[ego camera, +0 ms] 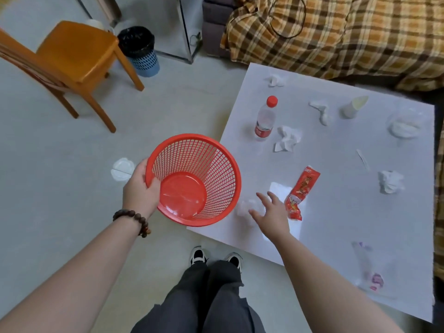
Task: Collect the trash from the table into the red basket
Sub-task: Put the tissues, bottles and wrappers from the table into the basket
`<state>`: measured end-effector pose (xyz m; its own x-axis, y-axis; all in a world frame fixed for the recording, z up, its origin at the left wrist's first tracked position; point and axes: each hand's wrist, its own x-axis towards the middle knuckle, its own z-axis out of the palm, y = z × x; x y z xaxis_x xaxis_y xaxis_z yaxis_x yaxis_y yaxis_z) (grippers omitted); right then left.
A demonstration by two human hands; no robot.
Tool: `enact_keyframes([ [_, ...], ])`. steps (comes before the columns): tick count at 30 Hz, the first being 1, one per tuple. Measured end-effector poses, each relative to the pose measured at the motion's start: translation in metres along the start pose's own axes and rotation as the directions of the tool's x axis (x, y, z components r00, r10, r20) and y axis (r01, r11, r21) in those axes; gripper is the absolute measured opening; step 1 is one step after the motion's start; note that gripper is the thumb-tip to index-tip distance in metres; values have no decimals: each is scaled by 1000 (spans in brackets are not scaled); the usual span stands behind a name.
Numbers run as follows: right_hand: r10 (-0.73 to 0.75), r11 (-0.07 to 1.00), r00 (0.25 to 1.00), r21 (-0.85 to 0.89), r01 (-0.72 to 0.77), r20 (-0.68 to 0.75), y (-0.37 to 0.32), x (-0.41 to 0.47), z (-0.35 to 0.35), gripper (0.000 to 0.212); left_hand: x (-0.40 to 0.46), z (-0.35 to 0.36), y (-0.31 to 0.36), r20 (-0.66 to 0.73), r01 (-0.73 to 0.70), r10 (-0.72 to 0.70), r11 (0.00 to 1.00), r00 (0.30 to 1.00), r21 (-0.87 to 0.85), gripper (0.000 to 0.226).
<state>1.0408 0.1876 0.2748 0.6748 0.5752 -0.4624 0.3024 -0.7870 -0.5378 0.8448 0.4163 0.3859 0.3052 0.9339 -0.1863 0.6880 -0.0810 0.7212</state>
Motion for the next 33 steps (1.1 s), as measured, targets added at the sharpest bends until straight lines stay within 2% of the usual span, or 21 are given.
enact_keyframes([
  [4, -13, 989, 990, -141, 33, 140, 10, 23, 38, 72, 15, 3, -15, -10, -29, 30, 996, 1000, 89, 45],
  [7, 39, 992, 978, -129, -13, 203, 14, 38, 62, 67, 27, 4, -24, -6, -33, 34, 992, 999, 122, 46],
  [13, 107, 993, 987, -60, -100, 117, 17, 48, 72, 37, 36, 6, -30, -1, -6, 6, 994, 1000, 110, 47],
  [17, 120, 991, 992, 71, -117, -35, 1, 39, 46, 26, 36, 1, -23, -10, -19, 20, 997, 1000, 78, 44],
  [19, 103, 985, 980, 155, -77, -172, -18, 30, 21, 23, 34, -3, -17, -12, -11, 11, 999, 1000, 43, 43],
  [22, 47, 960, 917, 270, 68, -396, -56, 14, -27, 21, 30, -11, -9, -3, 2, -2, 1000, 1000, 6, 39],
  [25, -54, 921, 866, 311, 235, -496, -103, -5, -61, 19, 26, -19, 2, 16, -7, 7, 999, 1000, -35, 37],
  [29, -275, 887, 858, 229, 400, -433, -166, -23, -60, 19, 22, -25, 19, 61, -39, 47, 992, 997, -119, 35],
  [33, -406, 884, 883, 143, 445, -236, -202, -29, -40, 28, 21, -31, 33, 62, -55, 67, 984, 996, -171, 35],
])
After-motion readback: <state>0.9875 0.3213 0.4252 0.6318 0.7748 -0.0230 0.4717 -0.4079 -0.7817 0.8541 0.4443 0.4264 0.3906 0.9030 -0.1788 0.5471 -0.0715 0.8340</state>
